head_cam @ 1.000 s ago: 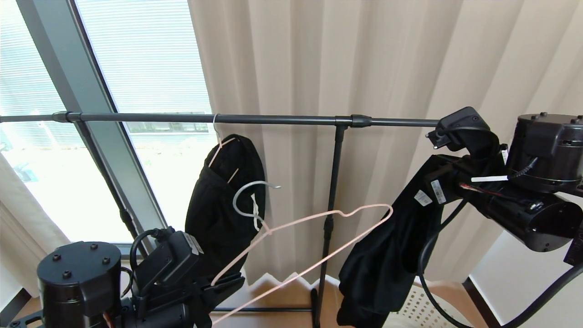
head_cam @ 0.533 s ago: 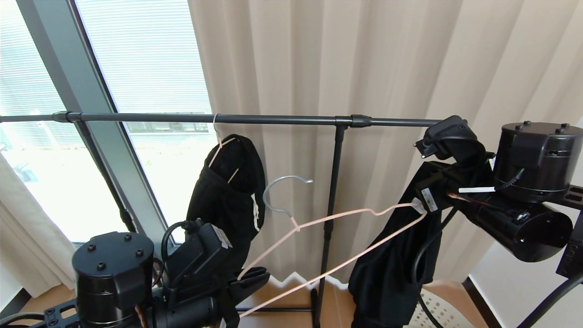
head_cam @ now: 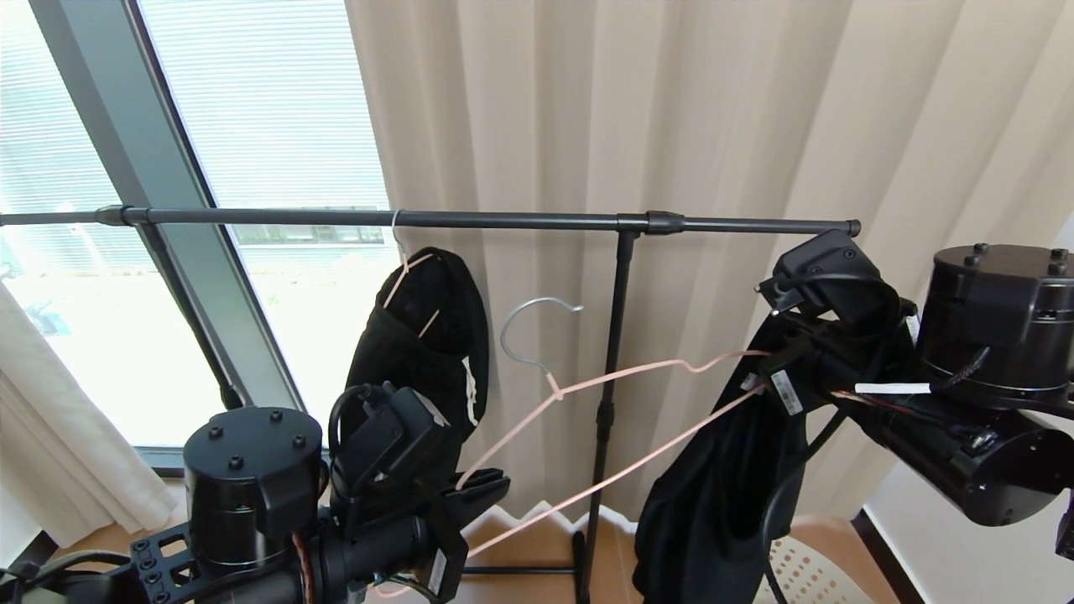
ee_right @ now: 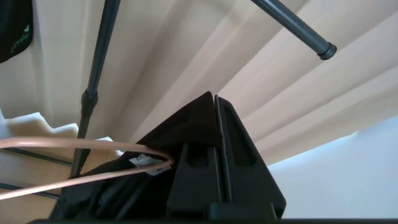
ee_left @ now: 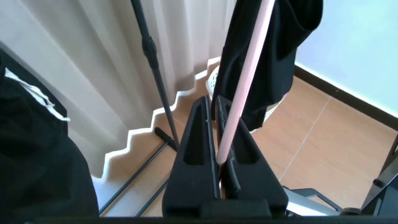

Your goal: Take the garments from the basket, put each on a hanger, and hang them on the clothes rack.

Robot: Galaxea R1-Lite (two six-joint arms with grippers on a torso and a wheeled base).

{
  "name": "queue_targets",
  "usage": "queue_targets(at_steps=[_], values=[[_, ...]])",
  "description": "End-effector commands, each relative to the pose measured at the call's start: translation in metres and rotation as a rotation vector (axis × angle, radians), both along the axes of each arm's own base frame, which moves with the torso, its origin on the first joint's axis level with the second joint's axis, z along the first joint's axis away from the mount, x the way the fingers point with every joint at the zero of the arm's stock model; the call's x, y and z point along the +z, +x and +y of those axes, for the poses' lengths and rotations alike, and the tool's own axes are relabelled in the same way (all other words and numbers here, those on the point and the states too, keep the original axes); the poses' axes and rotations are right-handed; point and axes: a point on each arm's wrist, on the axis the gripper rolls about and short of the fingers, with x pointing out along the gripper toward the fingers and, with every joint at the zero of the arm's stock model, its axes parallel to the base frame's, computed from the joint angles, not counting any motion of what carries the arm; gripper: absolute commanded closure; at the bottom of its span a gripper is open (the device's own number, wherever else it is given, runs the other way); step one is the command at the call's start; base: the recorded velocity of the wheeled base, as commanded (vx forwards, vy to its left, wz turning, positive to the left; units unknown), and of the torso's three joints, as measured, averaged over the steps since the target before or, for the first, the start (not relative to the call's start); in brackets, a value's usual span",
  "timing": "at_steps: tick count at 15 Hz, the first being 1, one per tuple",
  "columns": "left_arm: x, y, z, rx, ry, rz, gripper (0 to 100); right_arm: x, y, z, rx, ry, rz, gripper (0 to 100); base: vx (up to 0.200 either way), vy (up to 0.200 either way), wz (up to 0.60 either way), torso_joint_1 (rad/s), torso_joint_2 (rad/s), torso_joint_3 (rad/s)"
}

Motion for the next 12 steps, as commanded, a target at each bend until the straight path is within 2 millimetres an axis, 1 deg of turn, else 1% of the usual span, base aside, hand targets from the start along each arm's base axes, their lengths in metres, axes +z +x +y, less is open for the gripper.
queue_targets(at_steps=[1,5,6,7,9,11,12], values=[[-0.002,-0.003,-0.002,-0.015,0.005,0.006,100,0.001,-0.003,0.004,0.013,0.002,-0.003,100,0.000,0.000,0.00,0.000,0.00,0.000],[-0.003,-0.005,-0.005,-0.029,0.007,0.009,100,0.000,-0.004,0.004,0.014,0.026,-0.007,100,0.000,0.000,0.00,0.000,0.00,0.000],[-0.003,-0.006,-0.005,-0.033,0.008,0.012,100,-0.004,-0.010,0.010,0.042,0.045,0.003,100,0.000,0.000,0.00,0.000,0.00,0.000],[-0.003,-0.006,-0.005,-0.033,0.008,0.012,100,-0.004,-0.010,0.010,0.042,0.045,0.003,100,0.000,0.000,0.00,0.000,0.00,0.000],[-0.004,-0.007,-0.006,-0.049,0.007,0.015,100,-0.001,-0.016,0.017,0.079,0.076,-0.004,100,0.000,0.000,0.00,0.000,0.00,0.000],[-0.004,-0.007,-0.007,-0.058,0.006,0.018,100,0.003,-0.028,0.030,0.167,0.145,-0.002,100,0.000,0.000,0.00,0.000,0.00,0.000],[-0.004,-0.007,-0.007,-0.060,0.005,0.018,100,0.004,-0.032,0.033,0.191,0.179,0.002,100,0.000,0.000,0.00,0.000,0.00,0.000]])
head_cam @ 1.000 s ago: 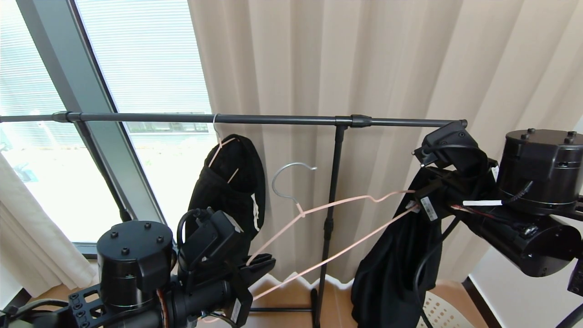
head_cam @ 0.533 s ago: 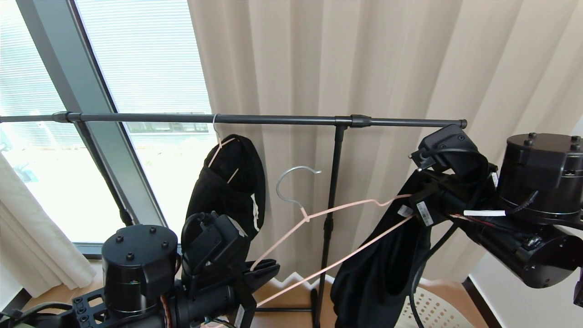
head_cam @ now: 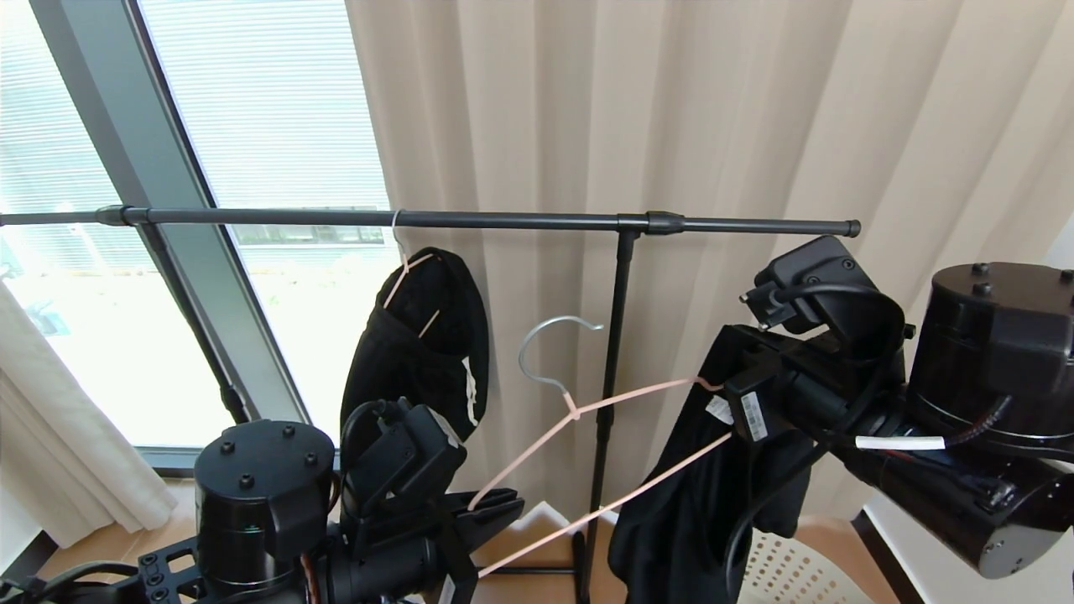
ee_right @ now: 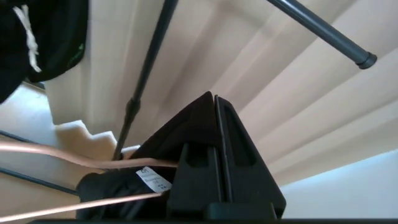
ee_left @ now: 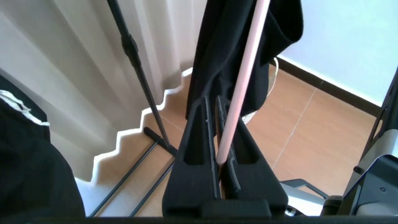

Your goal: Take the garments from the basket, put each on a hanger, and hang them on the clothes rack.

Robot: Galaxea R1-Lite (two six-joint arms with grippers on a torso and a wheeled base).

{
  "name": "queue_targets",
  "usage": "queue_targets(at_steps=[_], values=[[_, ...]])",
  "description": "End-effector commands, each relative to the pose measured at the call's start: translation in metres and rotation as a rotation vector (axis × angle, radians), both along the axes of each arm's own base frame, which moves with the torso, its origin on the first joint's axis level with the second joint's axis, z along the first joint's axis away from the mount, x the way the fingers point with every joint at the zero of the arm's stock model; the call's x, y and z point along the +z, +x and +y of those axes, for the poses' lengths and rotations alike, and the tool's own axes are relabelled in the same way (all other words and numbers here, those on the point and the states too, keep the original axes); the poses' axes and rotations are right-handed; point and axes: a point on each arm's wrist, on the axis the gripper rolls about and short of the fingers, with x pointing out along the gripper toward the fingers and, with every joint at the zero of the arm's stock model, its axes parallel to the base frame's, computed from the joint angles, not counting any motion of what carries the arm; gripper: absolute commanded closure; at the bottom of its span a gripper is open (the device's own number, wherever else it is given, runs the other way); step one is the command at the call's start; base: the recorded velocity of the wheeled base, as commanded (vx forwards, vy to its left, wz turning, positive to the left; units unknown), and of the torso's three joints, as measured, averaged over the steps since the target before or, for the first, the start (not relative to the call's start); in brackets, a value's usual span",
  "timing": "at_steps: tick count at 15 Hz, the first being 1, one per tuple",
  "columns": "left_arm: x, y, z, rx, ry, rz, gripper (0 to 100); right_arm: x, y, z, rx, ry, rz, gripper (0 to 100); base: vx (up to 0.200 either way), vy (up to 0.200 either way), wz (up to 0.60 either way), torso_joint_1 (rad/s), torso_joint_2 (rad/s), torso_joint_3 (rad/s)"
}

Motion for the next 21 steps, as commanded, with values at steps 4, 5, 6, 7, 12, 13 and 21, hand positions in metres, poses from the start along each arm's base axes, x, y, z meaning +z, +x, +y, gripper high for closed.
queue_targets(at_steps=[4,5,6,7,12,13,21], values=[[0.000,0.001,-0.001,0.001,-0.005,-0.004,100,0.005,-0.028,0.014,0.126,0.042,-0.006,100,0.000,0.000,0.00,0.000,0.00,0.000],[0.001,0.001,-0.001,0.002,-0.011,-0.010,100,0.007,-0.036,0.015,0.150,0.066,-0.006,100,0.000,0.000,0.00,0.000,0.00,0.000],[0.002,0.002,-0.001,0.004,-0.017,-0.009,100,0.006,-0.040,0.016,0.163,0.082,0.001,100,0.000,0.000,0.00,0.000,0.00,0.000],[0.002,0.002,0.000,0.009,-0.021,-0.007,100,0.006,-0.041,0.017,0.168,0.083,0.002,100,0.000,0.000,0.00,0.000,0.00,0.000],[-0.005,0.006,-0.004,0.009,-0.005,0.010,100,0.008,-0.053,0.026,0.228,0.099,-0.001,100,0.000,0.000,0.00,0.000,0.00,0.000],[-0.005,0.006,-0.004,0.008,-0.005,0.008,100,0.011,-0.054,0.027,0.232,0.103,-0.006,100,0.000,0.000,0.00,0.000,0.00,0.000],[-0.004,0.007,-0.005,0.010,-0.023,-0.011,100,0.015,-0.067,0.061,0.332,0.107,-0.008,100,0.000,0.000,0.00,0.000,0.00,0.000]])
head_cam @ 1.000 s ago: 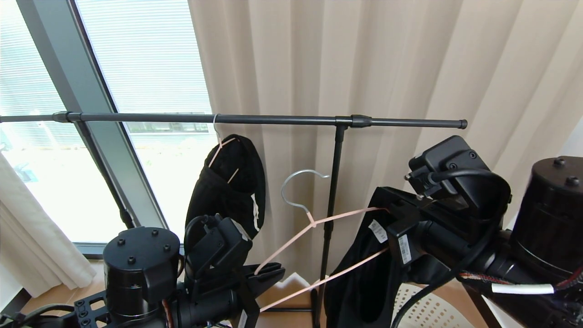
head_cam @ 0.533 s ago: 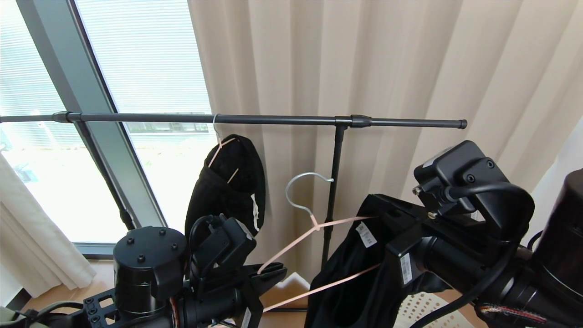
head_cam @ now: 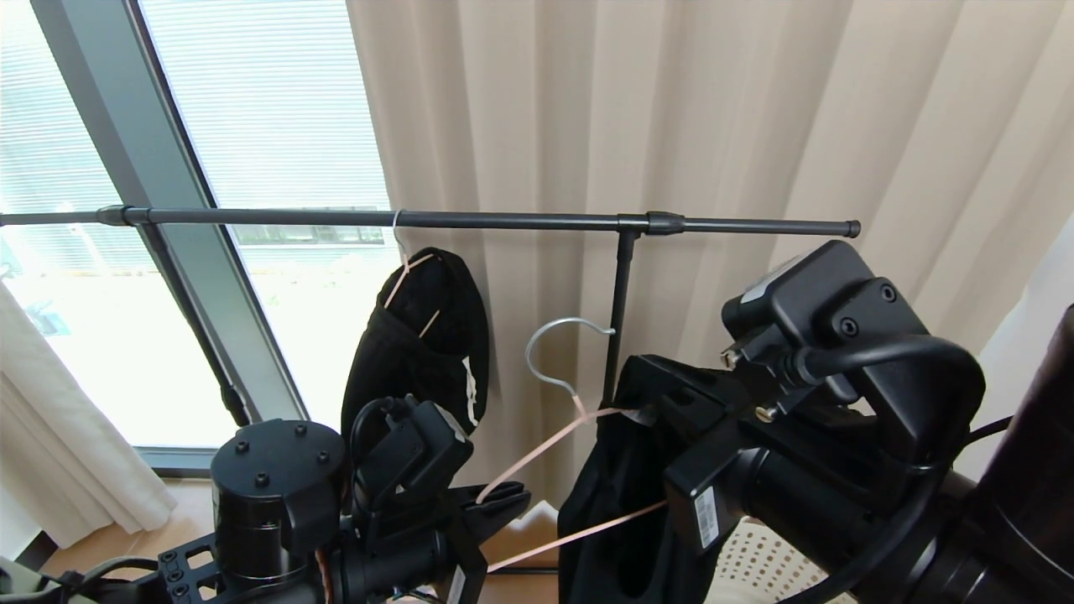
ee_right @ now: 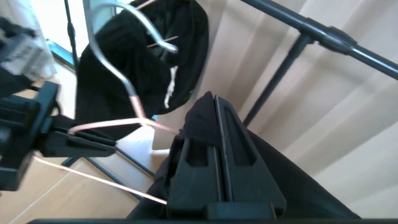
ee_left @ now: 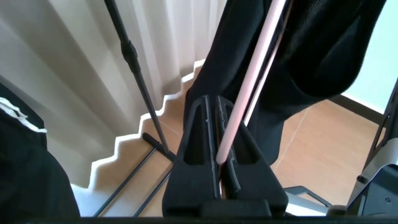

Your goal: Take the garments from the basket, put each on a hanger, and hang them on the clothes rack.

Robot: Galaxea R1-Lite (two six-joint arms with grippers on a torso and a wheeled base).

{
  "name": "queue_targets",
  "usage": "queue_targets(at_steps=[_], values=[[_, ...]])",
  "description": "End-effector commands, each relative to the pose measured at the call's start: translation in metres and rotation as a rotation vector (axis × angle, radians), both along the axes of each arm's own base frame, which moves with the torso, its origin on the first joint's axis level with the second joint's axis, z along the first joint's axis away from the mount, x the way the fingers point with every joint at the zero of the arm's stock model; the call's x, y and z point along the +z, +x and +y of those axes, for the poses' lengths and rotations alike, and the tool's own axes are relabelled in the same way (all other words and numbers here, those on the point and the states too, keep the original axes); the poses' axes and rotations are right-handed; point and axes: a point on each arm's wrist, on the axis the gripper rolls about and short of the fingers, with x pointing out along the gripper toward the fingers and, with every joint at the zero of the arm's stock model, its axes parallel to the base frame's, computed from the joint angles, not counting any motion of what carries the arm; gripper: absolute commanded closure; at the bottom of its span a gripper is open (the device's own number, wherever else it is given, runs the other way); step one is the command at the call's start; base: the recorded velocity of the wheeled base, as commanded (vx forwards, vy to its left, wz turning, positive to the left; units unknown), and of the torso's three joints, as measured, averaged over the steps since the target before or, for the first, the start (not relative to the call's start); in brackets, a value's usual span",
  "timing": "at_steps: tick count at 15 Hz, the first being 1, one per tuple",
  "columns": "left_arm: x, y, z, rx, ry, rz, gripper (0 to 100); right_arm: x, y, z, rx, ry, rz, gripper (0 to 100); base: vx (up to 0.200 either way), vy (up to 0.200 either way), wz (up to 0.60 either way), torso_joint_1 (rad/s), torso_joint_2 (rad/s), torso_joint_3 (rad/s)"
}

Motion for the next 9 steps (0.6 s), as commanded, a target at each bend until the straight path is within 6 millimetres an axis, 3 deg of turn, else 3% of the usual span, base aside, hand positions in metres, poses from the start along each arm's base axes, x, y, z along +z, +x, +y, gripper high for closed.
queue_targets(at_steps=[1,5,6,9], values=[[0.000,0.000,0.000,0.001,-0.001,-0.001,100,-0.006,0.000,0.007,0.010,-0.020,0.009,100,0.000,0.000,0.00,0.000,0.00,0.000],[0.001,0.000,0.000,0.001,-0.003,-0.005,100,-0.003,0.003,0.008,-0.019,-0.009,0.001,100,0.000,0.000,0.00,0.000,0.00,0.000],[0.001,-0.001,0.001,0.001,-0.004,-0.006,100,0.001,0.009,0.001,-0.050,0.005,-0.004,0,0.000,0.000,0.00,0.000,0.00,0.000],[0.003,-0.002,0.001,-0.001,-0.007,-0.017,100,0.013,0.024,-0.016,-0.132,0.037,-0.024,0,0.000,0.000,0.00,0.000,0.00,0.000]])
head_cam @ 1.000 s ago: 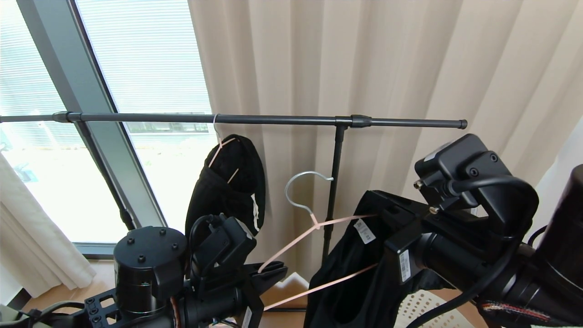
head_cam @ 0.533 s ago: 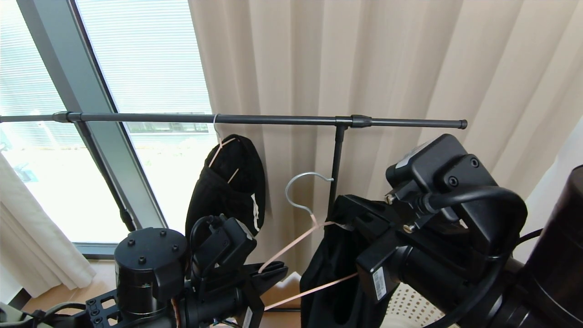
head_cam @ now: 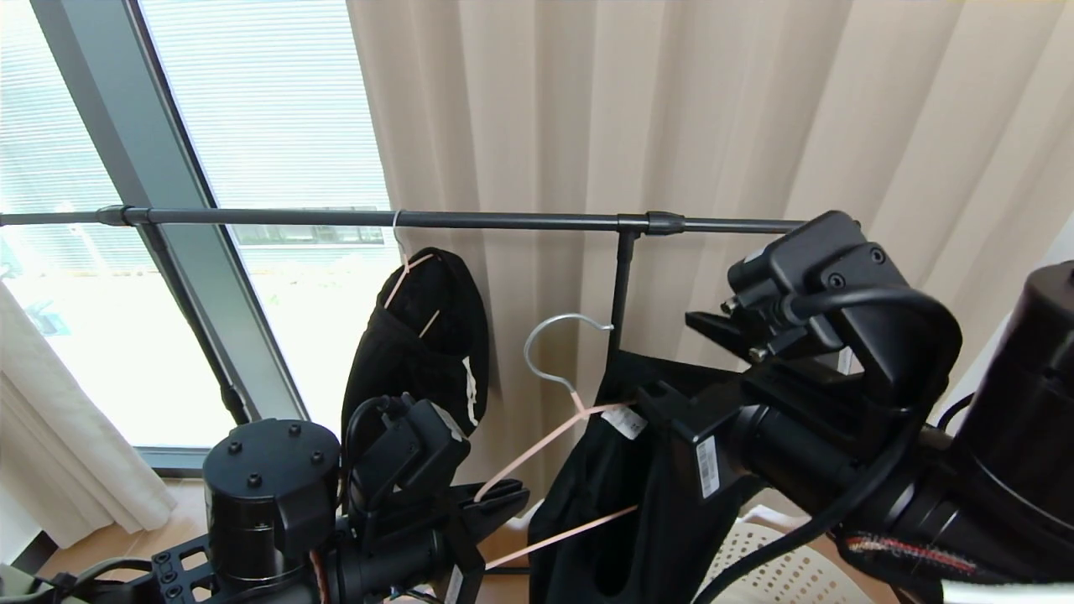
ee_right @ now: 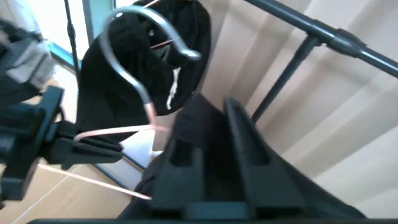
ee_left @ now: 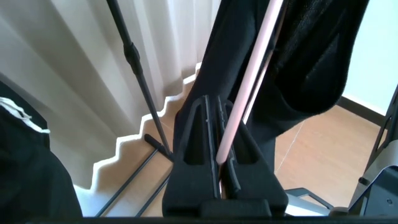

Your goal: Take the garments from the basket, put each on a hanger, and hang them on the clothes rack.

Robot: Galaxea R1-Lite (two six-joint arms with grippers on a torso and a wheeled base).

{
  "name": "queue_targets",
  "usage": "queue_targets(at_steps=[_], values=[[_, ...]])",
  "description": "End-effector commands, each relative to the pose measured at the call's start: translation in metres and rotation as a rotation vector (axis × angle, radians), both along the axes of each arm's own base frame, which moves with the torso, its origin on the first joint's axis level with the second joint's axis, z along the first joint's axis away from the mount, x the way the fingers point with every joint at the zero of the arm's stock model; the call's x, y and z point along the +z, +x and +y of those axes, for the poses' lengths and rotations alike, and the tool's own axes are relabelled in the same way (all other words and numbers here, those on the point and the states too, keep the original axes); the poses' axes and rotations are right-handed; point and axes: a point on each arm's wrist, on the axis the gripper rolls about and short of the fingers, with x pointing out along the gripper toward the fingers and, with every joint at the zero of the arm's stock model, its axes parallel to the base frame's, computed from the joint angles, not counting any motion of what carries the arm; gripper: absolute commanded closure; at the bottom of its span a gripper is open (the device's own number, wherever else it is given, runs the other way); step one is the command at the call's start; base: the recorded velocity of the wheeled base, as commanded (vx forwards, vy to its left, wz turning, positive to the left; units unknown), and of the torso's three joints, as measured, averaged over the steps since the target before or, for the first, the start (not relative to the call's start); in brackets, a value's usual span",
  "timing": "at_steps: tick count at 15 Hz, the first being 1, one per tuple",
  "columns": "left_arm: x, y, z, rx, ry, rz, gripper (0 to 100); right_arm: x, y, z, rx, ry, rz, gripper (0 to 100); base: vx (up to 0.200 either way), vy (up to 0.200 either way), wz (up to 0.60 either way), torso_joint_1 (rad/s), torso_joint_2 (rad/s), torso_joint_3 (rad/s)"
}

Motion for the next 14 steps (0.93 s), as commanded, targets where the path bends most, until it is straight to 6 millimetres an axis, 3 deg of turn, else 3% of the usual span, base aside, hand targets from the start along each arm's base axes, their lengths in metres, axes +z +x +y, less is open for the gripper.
queue_targets(at_steps=[1,4,7,14], values=[[0.002,-0.003,0.002,-0.003,-0.007,-0.013,100,0.016,0.017,-0.011,-0.074,0.040,-0.028,0,0.000,0.000,0.00,0.000,0.00,0.000],[0.001,-0.006,0.001,-0.016,-0.018,-0.022,100,0.010,0.030,0.002,-0.087,0.011,-0.008,0,0.000,0.000,0.00,0.000,0.00,0.000],[0.001,-0.005,0.000,-0.015,-0.019,-0.020,100,-0.003,0.026,0.015,-0.053,-0.025,0.015,0,0.000,0.000,0.00,0.000,0.00,0.000],[0.001,0.002,0.001,0.015,-0.024,-0.020,100,0.000,0.019,0.007,-0.046,-0.018,0.011,0,0.000,0.000,0.00,0.000,0.00,0.000]])
